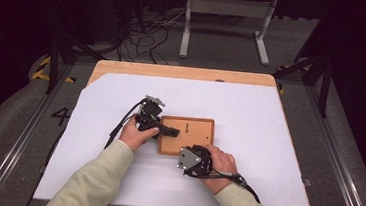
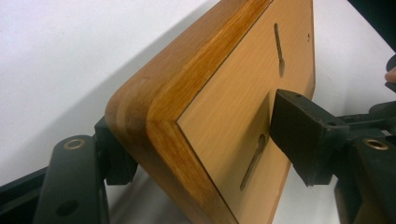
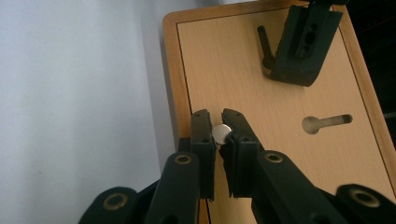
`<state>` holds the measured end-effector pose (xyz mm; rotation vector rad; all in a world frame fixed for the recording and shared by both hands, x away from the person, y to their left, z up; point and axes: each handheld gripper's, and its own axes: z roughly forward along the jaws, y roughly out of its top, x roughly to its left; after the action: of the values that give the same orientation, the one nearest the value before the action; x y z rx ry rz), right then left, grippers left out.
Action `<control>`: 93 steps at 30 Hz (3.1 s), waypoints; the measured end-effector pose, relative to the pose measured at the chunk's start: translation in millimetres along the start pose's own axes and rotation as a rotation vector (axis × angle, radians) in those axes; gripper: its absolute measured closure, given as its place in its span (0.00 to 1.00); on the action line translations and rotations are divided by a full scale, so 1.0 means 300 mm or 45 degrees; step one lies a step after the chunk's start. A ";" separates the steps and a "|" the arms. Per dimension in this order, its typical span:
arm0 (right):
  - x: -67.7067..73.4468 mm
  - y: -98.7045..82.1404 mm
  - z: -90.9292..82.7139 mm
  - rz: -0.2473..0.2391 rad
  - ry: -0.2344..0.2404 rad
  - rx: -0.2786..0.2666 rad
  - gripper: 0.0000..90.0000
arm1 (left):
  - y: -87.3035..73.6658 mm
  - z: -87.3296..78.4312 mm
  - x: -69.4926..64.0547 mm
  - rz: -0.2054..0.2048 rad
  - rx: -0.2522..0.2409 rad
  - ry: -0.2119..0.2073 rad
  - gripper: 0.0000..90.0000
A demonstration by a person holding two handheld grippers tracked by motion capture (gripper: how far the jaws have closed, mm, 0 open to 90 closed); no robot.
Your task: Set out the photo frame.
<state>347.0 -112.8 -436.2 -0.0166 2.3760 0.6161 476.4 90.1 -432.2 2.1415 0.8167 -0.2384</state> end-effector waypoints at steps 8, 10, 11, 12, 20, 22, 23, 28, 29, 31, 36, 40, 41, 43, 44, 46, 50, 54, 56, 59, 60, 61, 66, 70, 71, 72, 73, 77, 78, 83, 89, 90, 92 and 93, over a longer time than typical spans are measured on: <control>-0.001 -0.001 -0.002 0.040 0.015 -0.009 0.90 | 0.002 -0.012 -0.004 0.026 0.006 -0.022 0.38; -0.012 -0.005 -0.015 0.136 0.061 -0.029 0.85 | 0.003 -0.014 -0.007 0.040 0.004 -0.022 0.39; -0.020 -0.008 -0.022 0.188 0.084 -0.058 0.82 | 0.003 -0.015 -0.010 0.046 0.004 -0.020 0.38; -0.028 -0.012 -0.032 0.226 0.098 -0.079 0.81 | 0.003 -0.016 -0.011 0.054 0.005 -0.015 0.38; -0.083 -0.060 -0.122 0.426 0.189 -0.216 0.73 | -0.001 -0.036 -0.043 0.139 0.003 0.021 0.41; -0.098 -0.077 -0.148 0.478 0.206 -0.260 0.72 | -0.002 -0.041 -0.056 0.172 -0.002 0.036 0.42; -0.106 -0.085 -0.161 0.497 0.206 -0.278 0.72 | -0.003 -0.043 -0.063 0.184 -0.006 0.042 0.42; -0.147 -0.130 -0.224 0.566 0.168 -0.321 0.72 | -0.008 -0.061 -0.093 0.249 -0.003 0.075 0.45; -0.153 -0.139 -0.232 0.576 0.157 -0.323 0.72 | -0.010 -0.063 -0.098 0.259 -0.009 0.074 0.46; -0.162 -0.155 -0.244 0.593 0.142 -0.321 0.72 | -0.015 -0.071 -0.109 0.284 -0.003 0.086 0.47; -0.181 -0.196 -0.280 0.641 0.109 -0.320 0.73 | -0.033 -0.089 -0.138 0.332 0.002 0.095 0.51; -0.196 -0.243 -0.299 0.685 0.093 -0.308 0.74 | -0.054 -0.105 -0.169 0.372 0.014 0.115 0.55; -0.200 -0.259 -0.303 0.701 0.089 -0.306 0.74 | -0.058 -0.108 -0.179 0.386 0.021 0.126 0.56; -0.206 -0.286 -0.309 0.727 0.077 -0.298 0.74 | -0.066 -0.114 -0.200 0.423 0.032 0.144 0.58; -0.209 -0.297 -0.312 0.743 0.071 -0.292 0.74 | -0.071 -0.116 -0.214 0.447 0.035 0.147 0.58; -0.212 -0.311 -0.315 0.757 0.068 -0.288 0.74 | -0.075 -0.119 -0.225 0.466 0.044 0.155 0.61; -0.218 -0.347 -0.314 0.786 0.063 -0.273 0.74 | -0.097 -0.131 -0.258 0.532 0.072 0.157 0.64; -0.219 -0.357 -0.305 0.795 0.071 -0.264 0.74 | -0.115 -0.133 -0.284 0.549 0.086 0.162 0.66; -0.221 -0.360 -0.299 0.798 0.075 -0.261 0.73 | -0.124 -0.135 -0.299 0.562 0.109 0.171 0.66; -0.223 -0.360 -0.291 0.798 0.077 -0.260 0.73 | -0.137 -0.135 -0.305 0.553 0.117 0.161 0.65; -0.223 -0.360 -0.290 0.797 0.078 -0.258 0.73 | -0.145 -0.135 -0.308 0.553 0.128 0.152 0.64; -0.224 -0.360 -0.287 0.799 0.081 -0.257 0.73 | -0.150 -0.137 -0.310 0.551 0.142 0.150 0.62; -0.223 -0.362 -0.281 0.803 0.086 -0.251 0.72 | -0.174 -0.126 -0.318 0.558 0.198 0.090 0.53; -0.223 -0.362 -0.282 0.802 0.086 -0.252 0.72 | -0.182 -0.126 -0.320 0.567 0.189 0.094 0.50; -0.223 -0.362 -0.282 0.805 0.084 -0.253 0.71 | -0.183 -0.127 -0.318 0.566 0.182 0.087 0.50; -0.223 -0.363 -0.282 0.806 0.084 -0.253 0.71 | -0.184 -0.127 -0.317 0.559 0.184 0.084 0.50; -0.223 -0.364 -0.282 0.806 0.083 -0.252 0.71 | -0.185 -0.128 -0.316 0.550 0.189 0.085 0.49; -0.222 -0.364 -0.283 0.808 0.085 -0.251 0.70 | -0.187 -0.132 -0.314 0.537 0.197 0.076 0.42; -0.221 -0.364 -0.282 0.811 0.085 -0.250 0.70 | -0.190 -0.135 -0.313 0.529 0.200 0.080 0.40; -0.214 -0.369 -0.277 0.845 0.115 -0.246 0.70 | -0.218 -0.171 -0.303 0.508 0.172 0.096 0.34; -0.192 -0.374 -0.274 0.843 0.165 -0.208 0.76 | -0.243 -0.234 -0.272 0.444 0.149 0.092 0.29; -0.187 -0.374 -0.273 0.843 0.175 -0.199 0.78 | -0.245 -0.247 -0.262 0.437 0.136 0.096 0.30; -0.174 -0.373 -0.268 0.840 0.194 -0.175 0.80 | -0.248 -0.265 -0.250 0.415 0.102 0.107 0.31; -0.168 -0.373 -0.264 0.832 0.206 -0.162 0.81 | -0.249 -0.275 -0.244 0.399 0.082 0.112 0.32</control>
<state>356.8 -254.0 -400.4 0.7002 2.4804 1.1004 364.6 151.8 -394.4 2.3175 0.5163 -0.0080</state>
